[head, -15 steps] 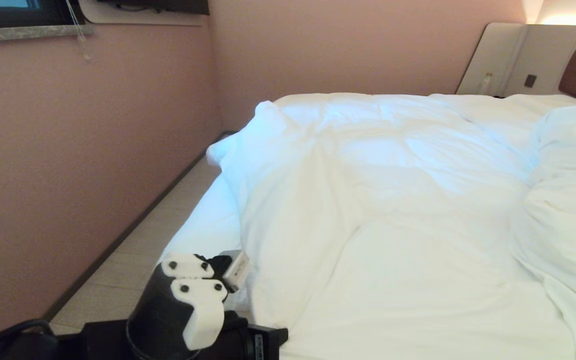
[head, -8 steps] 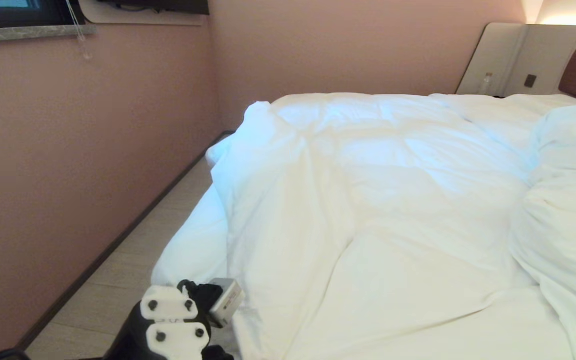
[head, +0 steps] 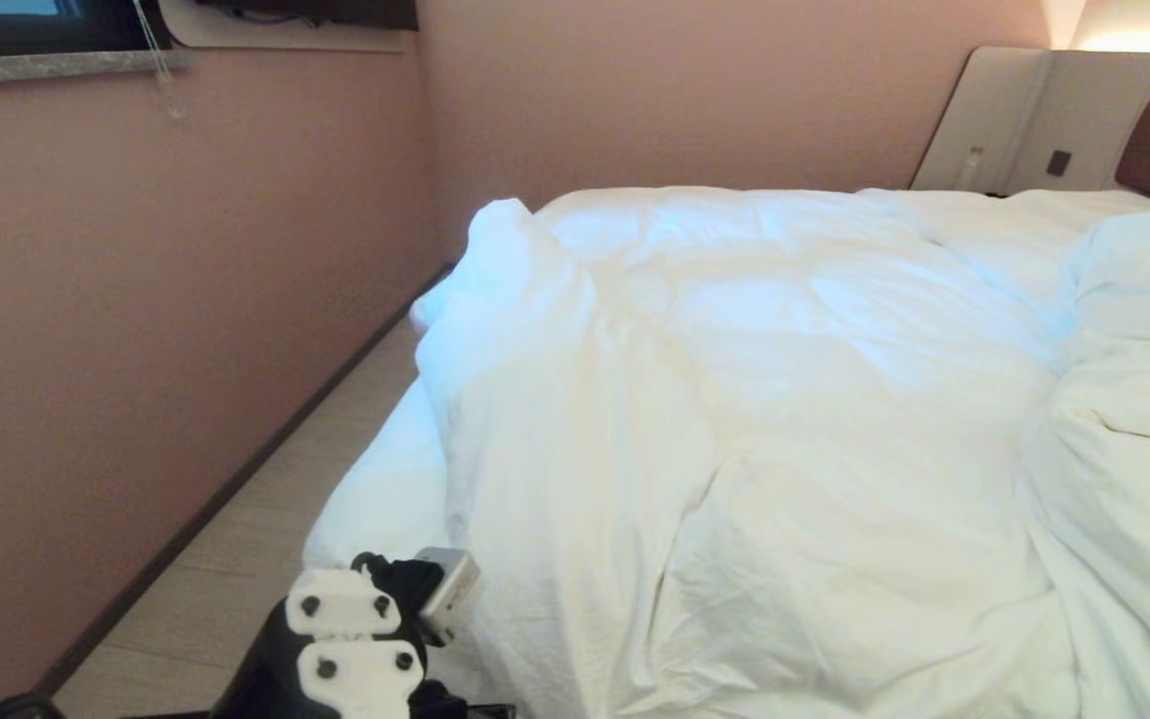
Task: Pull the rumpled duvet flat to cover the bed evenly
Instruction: Flatten the corners of the folded blanket
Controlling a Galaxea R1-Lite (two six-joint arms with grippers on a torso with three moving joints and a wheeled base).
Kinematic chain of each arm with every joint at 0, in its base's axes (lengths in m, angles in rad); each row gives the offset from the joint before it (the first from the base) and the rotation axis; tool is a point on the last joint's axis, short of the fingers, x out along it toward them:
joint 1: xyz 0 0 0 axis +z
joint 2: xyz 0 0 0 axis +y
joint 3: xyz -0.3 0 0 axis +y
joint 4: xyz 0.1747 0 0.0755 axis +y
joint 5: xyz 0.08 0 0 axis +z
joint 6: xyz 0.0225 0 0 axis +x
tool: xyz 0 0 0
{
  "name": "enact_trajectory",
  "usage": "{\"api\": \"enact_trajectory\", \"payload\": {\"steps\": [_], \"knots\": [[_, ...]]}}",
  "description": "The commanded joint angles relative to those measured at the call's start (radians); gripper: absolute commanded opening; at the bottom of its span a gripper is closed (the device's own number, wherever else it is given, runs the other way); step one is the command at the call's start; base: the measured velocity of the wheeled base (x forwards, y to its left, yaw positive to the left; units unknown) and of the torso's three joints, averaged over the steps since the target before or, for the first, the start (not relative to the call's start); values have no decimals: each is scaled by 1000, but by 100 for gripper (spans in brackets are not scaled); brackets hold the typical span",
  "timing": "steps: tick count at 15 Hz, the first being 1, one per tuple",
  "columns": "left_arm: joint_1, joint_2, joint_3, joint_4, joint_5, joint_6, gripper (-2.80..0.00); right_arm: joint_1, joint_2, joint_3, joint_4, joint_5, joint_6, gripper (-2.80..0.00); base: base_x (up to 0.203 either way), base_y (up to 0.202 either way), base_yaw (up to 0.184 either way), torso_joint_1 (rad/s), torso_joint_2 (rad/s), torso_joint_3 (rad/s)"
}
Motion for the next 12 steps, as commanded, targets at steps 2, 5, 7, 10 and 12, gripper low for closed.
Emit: {"api": "enact_trajectory", "payload": {"steps": [2,5,7,10,12], "knots": [[12,0,-27,-4,17,-3,0,0,1,0,0,0,0,-280,0,0,0,0,0,0],[129,-10,-108,-5,209,47,0,0,1,0,0,0,0,-280,0,0,0,0,0,0],[309,-4,-199,-4,218,81,0,0,1,0,0,0,0,-280,0,0,0,0,0,0],[633,71,-383,-24,30,137,0,0,1,0,0,0,0,-280,0,0,0,0,0,0],[770,205,-487,-94,-155,152,0,0,1,0,0,0,0,-280,0,0,0,0,0,0]]}}
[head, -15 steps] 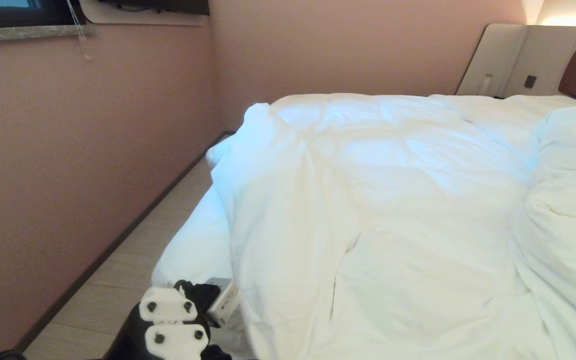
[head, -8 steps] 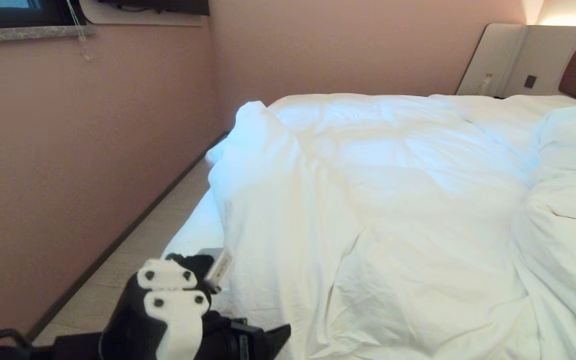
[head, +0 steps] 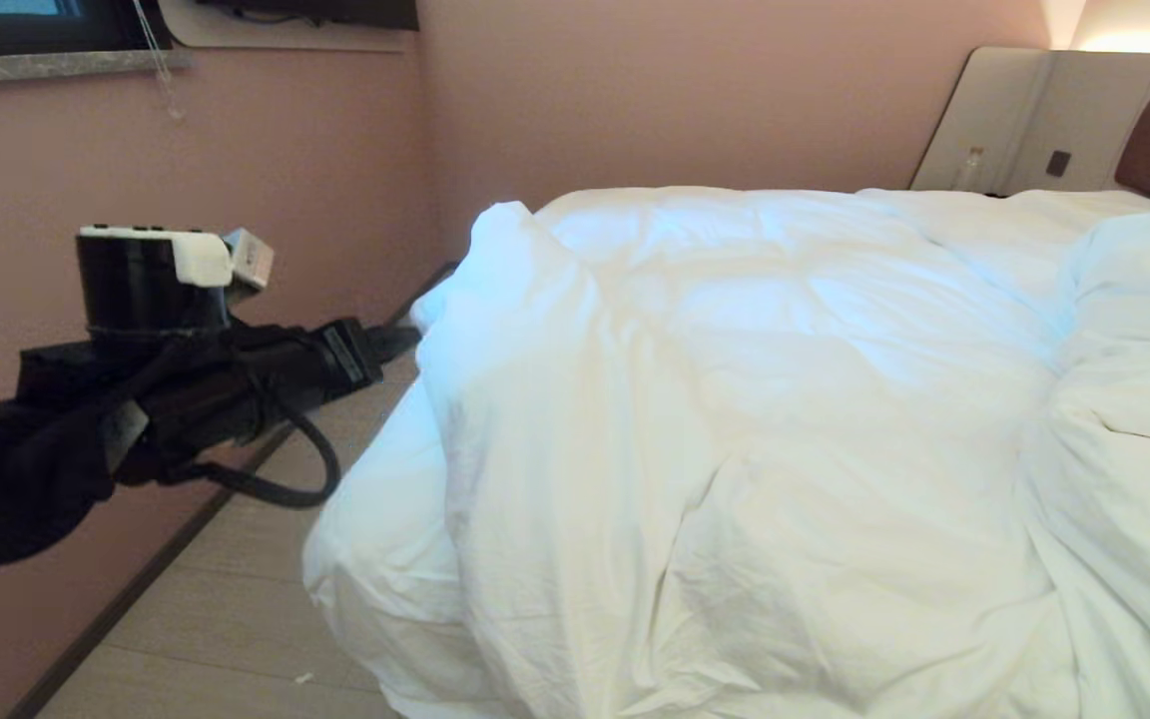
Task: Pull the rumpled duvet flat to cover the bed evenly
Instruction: Flatten the corners of the folded blanket
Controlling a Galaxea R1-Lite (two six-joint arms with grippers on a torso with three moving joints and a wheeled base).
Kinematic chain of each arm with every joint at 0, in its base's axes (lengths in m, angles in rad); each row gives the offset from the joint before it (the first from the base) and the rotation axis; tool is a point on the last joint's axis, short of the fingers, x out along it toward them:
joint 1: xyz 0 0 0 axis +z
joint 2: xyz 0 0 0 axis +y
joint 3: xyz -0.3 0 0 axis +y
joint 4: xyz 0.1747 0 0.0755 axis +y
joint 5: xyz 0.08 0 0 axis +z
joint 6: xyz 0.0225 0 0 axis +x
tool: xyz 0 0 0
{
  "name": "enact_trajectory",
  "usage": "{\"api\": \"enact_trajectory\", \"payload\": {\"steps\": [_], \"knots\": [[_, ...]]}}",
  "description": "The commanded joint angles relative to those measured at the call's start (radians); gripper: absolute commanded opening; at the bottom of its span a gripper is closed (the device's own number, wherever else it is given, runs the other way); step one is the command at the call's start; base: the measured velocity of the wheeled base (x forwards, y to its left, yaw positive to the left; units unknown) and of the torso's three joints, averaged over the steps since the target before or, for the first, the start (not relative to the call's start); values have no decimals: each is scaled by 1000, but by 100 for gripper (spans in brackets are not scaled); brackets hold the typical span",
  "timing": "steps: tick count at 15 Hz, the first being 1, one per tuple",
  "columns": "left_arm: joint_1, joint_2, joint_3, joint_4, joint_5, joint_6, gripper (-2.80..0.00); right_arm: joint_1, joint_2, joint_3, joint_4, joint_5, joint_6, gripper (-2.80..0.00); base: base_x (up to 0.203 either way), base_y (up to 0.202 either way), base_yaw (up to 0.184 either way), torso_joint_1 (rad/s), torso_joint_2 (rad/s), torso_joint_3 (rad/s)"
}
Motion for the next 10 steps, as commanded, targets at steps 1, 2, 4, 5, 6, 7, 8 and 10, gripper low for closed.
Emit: {"api": "enact_trajectory", "payload": {"steps": [1,2,4,5,6,7,8,10], "knots": [[105,141,-82,-45,-138,0,0,0,1,0,0,0,0,-280,0,0,0,0,0,0],[129,179,-119,-74,-186,2,0,0,1,0,0,0,0,-280,0,0,0,0,0,0],[142,189,-146,-93,-227,-1,-280,0,1,0,0,0,0,-280,0,0,0,0,0,0],[145,199,-162,-93,-237,-4,-280,0,1,0,0,0,0,-280,0,0,0,0,0,0],[154,230,-218,-93,-252,-7,-280,0,1,0,0,0,0,-280,0,0,0,0,0,0],[166,281,-280,-93,-268,-11,-280,0,1,0,0,0,0,-280,0,0,0,0,0,0],[179,336,-333,-93,-282,-14,-280,0,1,0,0,0,0,-280,0,0,0,0,0,0],[219,456,-442,-103,-331,-17,-280,0,1,0,0,0,0,-280,0,0,0,0,0,0]]}}
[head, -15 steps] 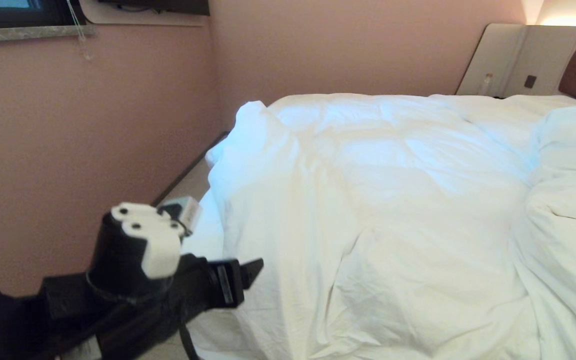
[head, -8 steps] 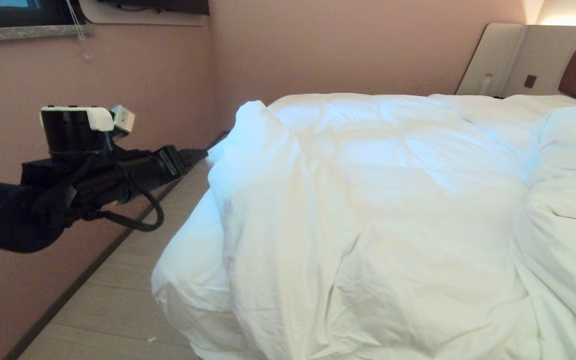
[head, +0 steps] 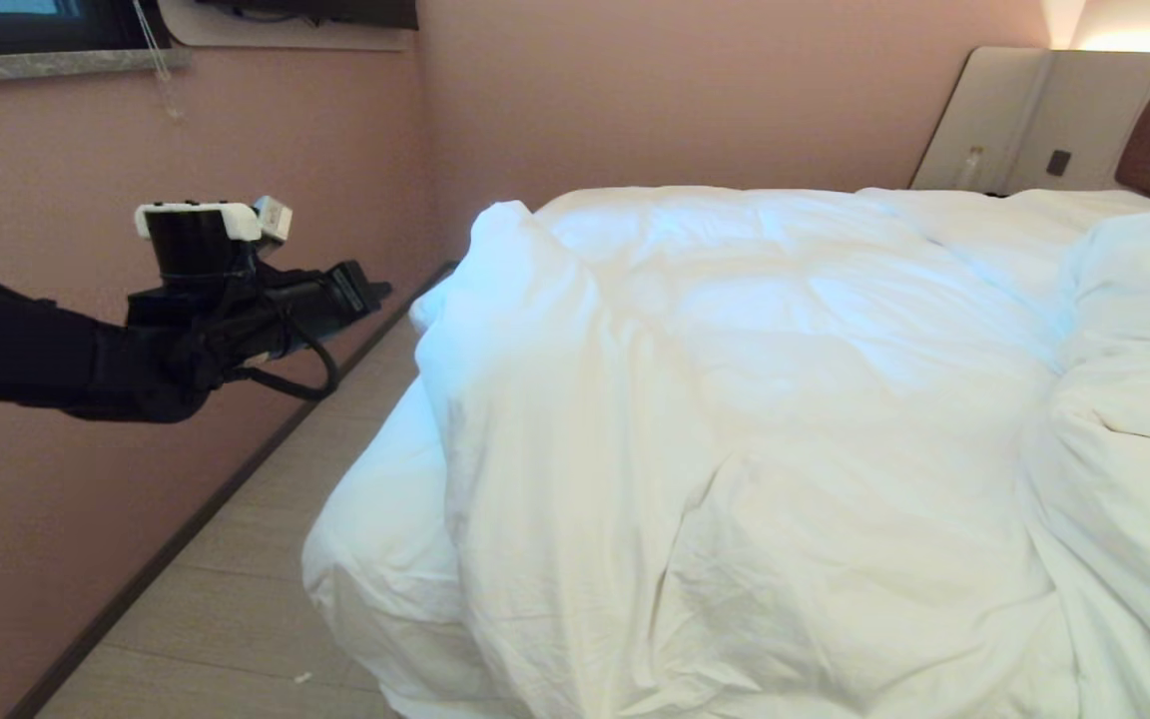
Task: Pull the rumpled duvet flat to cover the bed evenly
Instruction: Flatten the corners of the folded blanket
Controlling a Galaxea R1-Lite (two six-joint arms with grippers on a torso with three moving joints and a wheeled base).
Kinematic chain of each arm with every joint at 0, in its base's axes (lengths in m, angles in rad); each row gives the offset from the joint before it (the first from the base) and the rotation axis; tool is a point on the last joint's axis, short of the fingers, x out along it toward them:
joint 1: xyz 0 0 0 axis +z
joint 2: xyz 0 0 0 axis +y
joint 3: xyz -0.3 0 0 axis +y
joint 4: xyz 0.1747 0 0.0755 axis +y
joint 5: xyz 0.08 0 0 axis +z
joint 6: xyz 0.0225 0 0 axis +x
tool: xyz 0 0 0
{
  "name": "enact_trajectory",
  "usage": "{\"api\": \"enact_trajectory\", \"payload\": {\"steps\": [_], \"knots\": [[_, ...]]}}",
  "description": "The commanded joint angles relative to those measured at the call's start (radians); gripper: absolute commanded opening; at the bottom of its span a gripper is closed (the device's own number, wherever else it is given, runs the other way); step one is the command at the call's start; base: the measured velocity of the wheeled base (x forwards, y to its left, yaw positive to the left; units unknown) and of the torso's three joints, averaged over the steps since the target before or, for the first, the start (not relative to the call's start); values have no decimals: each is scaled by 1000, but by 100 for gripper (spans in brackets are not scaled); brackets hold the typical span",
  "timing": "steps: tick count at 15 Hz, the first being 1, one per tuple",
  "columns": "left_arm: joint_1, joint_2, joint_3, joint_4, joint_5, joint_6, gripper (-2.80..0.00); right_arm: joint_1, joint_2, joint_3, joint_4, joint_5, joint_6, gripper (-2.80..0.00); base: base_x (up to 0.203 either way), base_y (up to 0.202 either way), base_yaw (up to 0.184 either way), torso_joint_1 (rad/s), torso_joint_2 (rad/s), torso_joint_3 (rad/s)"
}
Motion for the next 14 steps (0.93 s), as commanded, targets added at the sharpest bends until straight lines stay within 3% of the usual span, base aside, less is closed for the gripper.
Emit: {"api": "enact_trajectory", "payload": {"steps": [1,6,8,14], "knots": [[40,131,-60,-31,-39,-5,-280,0,1,0,0,0,0,-280,0,0,0,0,0,0],[142,250,-108,-173,-297,-26,-280,0,1,0,0,0,0,-280,0,0,0,0,0,0],[165,294,-139,-205,-363,-26,-280,0,1,0,0,0,0,-280,0,0,0,0,0,0],[158,384,-222,-196,-383,-26,-280,0,1,0,0,0,0,-280,0,0,0,0,0,0]]}}
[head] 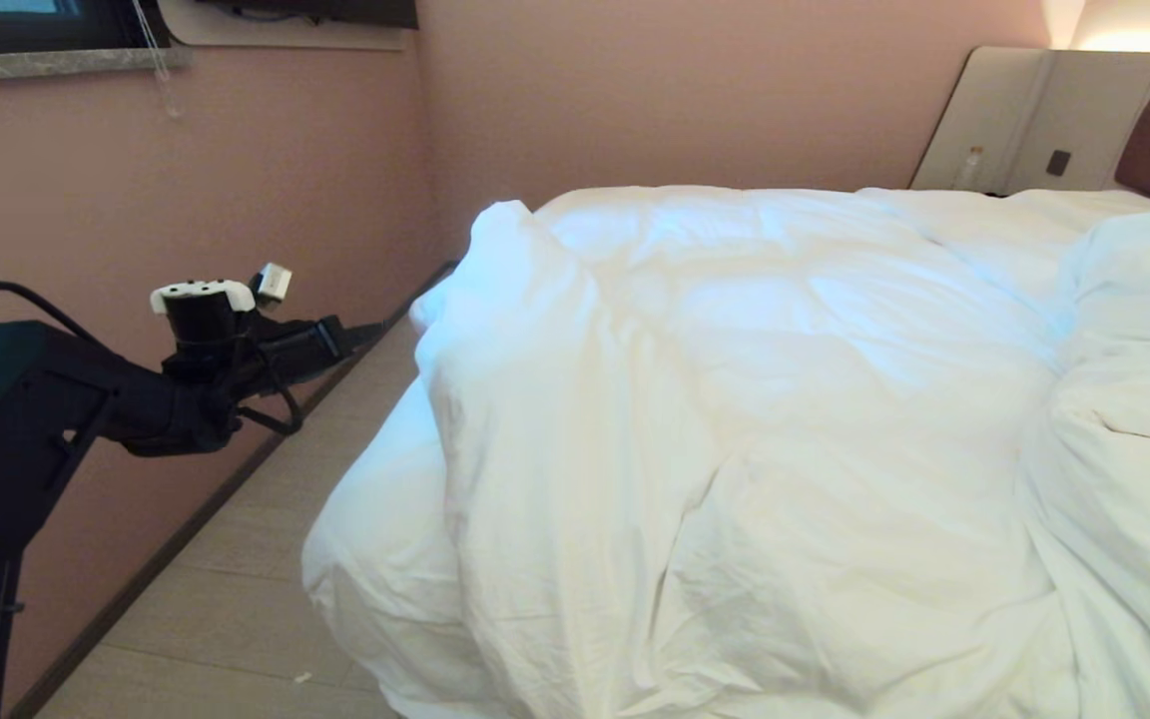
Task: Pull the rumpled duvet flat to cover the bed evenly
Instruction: Flatten the corners of the folded blanket
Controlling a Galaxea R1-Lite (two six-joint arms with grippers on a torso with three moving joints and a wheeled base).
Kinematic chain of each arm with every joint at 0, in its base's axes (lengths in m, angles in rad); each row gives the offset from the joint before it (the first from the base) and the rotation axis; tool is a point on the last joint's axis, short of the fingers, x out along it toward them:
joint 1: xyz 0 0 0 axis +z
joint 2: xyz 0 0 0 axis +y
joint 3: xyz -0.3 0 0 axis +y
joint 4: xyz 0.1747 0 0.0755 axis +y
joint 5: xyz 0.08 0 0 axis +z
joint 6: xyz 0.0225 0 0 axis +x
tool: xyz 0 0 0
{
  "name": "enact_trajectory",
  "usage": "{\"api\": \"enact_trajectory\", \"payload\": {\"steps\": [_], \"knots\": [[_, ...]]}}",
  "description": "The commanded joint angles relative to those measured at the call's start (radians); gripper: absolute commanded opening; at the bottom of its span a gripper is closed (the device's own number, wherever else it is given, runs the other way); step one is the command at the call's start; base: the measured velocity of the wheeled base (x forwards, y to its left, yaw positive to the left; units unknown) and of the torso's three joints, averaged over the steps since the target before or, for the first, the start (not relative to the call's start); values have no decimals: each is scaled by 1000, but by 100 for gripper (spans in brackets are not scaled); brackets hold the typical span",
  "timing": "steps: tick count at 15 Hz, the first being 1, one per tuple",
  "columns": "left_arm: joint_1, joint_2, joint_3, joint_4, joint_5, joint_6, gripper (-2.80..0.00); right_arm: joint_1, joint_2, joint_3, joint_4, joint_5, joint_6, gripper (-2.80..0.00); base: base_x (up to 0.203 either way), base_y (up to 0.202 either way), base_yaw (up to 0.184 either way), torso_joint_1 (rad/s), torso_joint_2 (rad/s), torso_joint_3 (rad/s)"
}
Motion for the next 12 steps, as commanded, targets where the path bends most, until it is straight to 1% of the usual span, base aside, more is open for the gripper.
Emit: {"api": "enact_trajectory", "payload": {"steps": [1,4,8,12], "knots": [[-9,26,-14,4,-1,-4,-280,0,1,0,0,0,0,-280,0,0,0,0,0,0],[-47,39,-40,69,11,-2,-280,0,1,0,0,0,0,-280,0,0,0,0,0,0],[-57,55,-105,178,93,0,-280,0,1,0,0,0,0,-280,0,0,0,0,0,0],[-69,62,-111,194,94,1,-280,0,1,0,0,0,0,-280,0,0,0,0,0,0]]}}
